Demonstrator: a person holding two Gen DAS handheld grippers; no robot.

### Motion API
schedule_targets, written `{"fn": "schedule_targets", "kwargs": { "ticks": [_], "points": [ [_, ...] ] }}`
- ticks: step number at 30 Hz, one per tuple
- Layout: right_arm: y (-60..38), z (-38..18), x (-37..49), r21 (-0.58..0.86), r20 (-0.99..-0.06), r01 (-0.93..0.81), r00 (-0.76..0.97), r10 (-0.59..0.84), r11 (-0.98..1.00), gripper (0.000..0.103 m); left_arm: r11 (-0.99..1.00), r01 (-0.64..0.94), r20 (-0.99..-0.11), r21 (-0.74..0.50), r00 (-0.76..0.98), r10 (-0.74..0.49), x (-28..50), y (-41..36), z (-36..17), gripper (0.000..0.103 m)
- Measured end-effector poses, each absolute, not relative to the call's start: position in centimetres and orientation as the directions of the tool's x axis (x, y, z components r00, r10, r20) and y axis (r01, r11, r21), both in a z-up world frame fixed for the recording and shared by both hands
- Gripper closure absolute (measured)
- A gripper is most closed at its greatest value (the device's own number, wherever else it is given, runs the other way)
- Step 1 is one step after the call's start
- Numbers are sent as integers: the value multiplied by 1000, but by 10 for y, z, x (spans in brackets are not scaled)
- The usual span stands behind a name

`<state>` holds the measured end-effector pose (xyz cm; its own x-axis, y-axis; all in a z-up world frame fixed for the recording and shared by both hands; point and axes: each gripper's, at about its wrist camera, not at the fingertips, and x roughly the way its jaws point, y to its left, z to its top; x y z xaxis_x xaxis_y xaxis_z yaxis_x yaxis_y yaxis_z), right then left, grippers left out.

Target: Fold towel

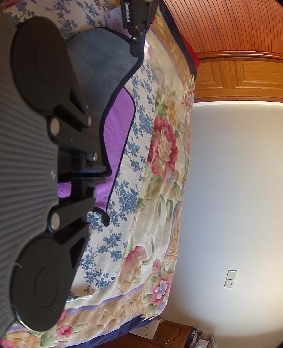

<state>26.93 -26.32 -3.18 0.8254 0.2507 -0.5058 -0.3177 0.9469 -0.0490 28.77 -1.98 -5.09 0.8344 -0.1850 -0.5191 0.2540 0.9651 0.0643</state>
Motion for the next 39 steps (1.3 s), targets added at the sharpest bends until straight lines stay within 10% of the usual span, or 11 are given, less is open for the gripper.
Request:
{"fn": "schedule_targets", "kwargs": {
  "ticks": [39],
  "points": [
    [-277,-20,326,-118,-406,-266,892,197,957,99,973,203,-412,115,900,-139,355,-36,-29,97]
  ]
}}
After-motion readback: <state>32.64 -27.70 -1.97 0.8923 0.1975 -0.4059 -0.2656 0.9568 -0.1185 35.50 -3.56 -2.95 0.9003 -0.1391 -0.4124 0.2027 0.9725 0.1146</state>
